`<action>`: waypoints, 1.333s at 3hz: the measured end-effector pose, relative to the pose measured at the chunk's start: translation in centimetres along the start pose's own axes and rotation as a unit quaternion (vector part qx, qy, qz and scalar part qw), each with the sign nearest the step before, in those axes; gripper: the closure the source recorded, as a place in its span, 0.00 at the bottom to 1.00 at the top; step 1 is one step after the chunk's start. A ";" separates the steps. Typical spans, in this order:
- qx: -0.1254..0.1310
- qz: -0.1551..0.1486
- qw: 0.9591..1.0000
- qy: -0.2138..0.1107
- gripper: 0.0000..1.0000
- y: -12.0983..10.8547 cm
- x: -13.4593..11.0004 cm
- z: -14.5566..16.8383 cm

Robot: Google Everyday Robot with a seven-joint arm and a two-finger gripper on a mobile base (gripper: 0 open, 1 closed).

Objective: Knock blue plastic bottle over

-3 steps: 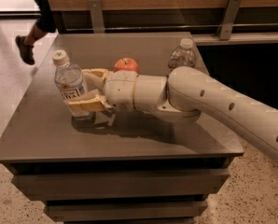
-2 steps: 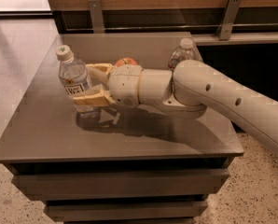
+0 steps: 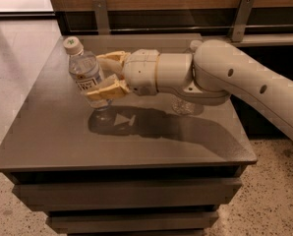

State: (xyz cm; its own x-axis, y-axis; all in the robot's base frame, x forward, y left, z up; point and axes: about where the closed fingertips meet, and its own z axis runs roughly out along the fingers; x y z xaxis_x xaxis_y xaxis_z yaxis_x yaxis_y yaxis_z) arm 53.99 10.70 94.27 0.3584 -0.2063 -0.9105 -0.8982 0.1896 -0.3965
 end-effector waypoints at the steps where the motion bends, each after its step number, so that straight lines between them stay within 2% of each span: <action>1: -0.017 -0.036 0.999 0.014 1.00 -1.8 -0.9 -0.6; 2: -0.017 -0.036 0.999 0.014 1.00 -1.8 -0.9 -0.6; 3: -0.020 -0.055 0.998 0.011 1.00 -1.9 -2.3 -0.6; 4: -0.043 -0.096 0.994 0.015 1.00 -1.9 -5.6 -0.1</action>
Offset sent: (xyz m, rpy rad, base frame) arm 0.0086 -0.0053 0.0132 -0.0454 -0.0453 0.0229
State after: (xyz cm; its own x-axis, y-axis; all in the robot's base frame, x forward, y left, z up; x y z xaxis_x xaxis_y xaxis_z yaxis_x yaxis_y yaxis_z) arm 53.67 11.40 100.12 0.5183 -0.2588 -0.8151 -0.8330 0.0626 -0.5497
